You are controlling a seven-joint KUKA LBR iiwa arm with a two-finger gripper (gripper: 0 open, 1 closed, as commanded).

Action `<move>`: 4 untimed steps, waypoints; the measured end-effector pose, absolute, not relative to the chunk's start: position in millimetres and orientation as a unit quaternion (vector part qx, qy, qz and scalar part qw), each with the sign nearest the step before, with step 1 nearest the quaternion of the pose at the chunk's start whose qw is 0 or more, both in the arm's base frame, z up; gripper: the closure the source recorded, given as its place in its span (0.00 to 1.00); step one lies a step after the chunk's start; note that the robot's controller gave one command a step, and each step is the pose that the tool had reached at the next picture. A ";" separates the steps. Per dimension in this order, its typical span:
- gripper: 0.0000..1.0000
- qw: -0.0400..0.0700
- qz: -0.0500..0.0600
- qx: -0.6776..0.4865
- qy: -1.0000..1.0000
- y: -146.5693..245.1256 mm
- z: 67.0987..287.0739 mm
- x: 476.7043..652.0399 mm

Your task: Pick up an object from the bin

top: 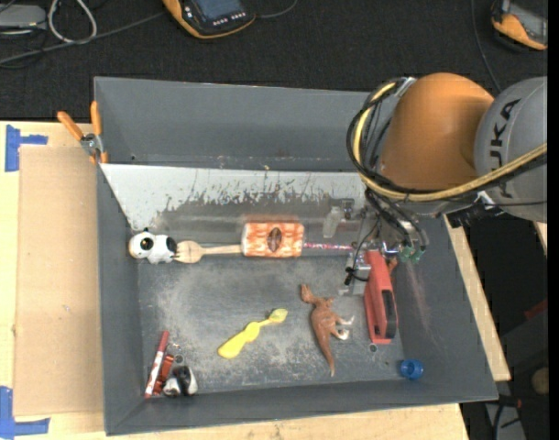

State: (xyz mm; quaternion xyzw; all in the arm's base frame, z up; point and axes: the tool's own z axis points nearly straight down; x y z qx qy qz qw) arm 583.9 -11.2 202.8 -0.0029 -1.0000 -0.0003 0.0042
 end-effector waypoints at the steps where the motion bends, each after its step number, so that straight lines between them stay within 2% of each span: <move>1: 0.00 0.000 0.000 -0.003 -1.000 -11.2 207.5 585.4; 2: 0.00 -0.002 0.000 0.026 -1.000 2.1 153.4 620.2; 3: 0.00 -0.002 -0.001 0.014 -1.000 -43.0 107.0 577.3; 4: 0.00 -0.003 -0.001 0.048 -0.999 17.8 96.4 600.9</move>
Offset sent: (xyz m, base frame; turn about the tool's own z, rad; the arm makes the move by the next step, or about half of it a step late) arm 0.0372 0.0145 -0.0554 -0.0670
